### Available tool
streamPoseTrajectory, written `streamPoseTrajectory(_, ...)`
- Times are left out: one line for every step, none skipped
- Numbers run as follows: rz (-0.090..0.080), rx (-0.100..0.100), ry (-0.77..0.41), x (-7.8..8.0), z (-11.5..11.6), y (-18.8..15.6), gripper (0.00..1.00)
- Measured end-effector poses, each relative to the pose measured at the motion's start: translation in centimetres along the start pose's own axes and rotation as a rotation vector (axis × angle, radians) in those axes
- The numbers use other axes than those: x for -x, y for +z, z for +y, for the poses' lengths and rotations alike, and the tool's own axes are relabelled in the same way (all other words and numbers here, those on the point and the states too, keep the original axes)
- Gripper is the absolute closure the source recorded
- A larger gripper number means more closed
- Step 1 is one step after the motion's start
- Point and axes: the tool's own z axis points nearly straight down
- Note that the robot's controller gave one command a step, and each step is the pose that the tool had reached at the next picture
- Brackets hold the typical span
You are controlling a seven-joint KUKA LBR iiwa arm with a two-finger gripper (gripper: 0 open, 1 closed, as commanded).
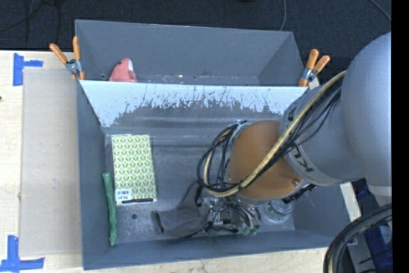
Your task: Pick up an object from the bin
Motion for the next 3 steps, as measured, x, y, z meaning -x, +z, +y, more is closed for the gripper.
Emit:
streamPoseTrajectory(0.001,0.000,0.000,0.0,-0.1,-0.1,1.00)
streamPoseTrajectory(0.005,-0.001,0.001,-0.1,-0.1,-0.3,1.00)
streamPoseTrajectory(0.004,-0.001,0.002,-0.1,-0.1,-3.0,1.00)
